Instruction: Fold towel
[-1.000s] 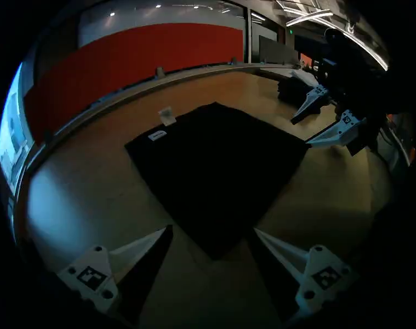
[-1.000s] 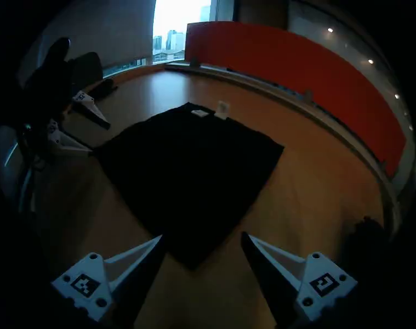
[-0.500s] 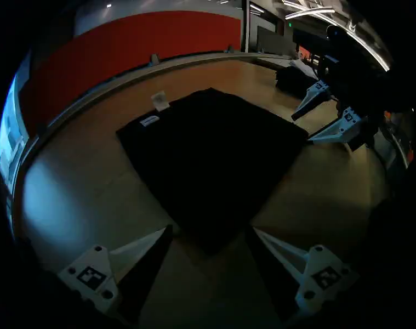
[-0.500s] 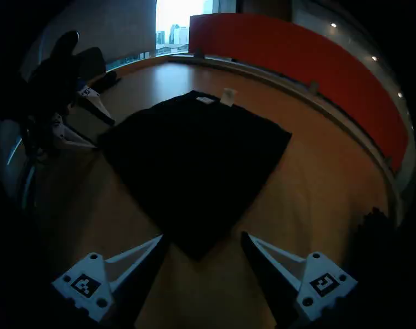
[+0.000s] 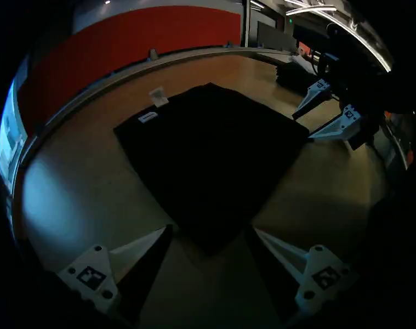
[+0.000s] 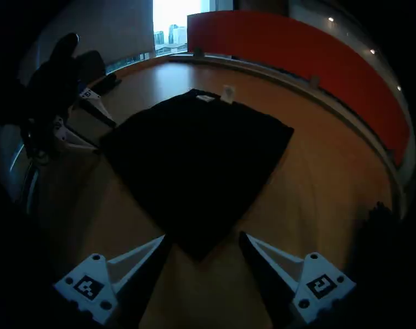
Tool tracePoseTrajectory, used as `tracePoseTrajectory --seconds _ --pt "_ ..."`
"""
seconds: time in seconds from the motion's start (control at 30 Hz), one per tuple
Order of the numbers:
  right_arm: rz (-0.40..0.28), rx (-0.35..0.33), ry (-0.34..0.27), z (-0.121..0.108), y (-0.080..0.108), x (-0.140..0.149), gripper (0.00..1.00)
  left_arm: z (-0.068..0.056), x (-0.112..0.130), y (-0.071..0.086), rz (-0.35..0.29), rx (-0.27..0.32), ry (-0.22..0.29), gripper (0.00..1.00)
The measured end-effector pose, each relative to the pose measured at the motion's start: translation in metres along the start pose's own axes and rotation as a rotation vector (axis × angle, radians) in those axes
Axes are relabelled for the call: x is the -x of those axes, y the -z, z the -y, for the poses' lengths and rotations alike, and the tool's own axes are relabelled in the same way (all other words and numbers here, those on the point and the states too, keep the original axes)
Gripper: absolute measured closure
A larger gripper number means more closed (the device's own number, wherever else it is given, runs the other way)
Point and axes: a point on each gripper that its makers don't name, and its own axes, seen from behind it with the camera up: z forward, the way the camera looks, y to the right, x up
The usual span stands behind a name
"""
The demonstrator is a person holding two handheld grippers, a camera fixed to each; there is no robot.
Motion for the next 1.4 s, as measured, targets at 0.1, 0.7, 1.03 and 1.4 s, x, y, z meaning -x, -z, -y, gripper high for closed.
tracePoseTrajectory --seconds 0.1,0.7,1.03,1.4 --pt "0.000 -0.005 0.004 0.001 0.000 0.000 0.15 0.000 0.000 0.000 0.007 0.001 0.000 0.04" --pt "0.011 -0.028 0.021 0.009 -0.002 -0.003 0.69 -0.006 0.000 0.000 0.044 0.002 -0.001 0.62" --pt "0.011 -0.033 0.006 0.012 -0.003 -0.005 0.82 -0.006 -0.003 -0.002 0.051 -0.012 0.015 0.86" --pt "-0.005 -0.032 0.015 0.013 0.004 -0.014 0.82 -0.006 -0.003 0.004 0.064 -0.022 0.056 0.88"
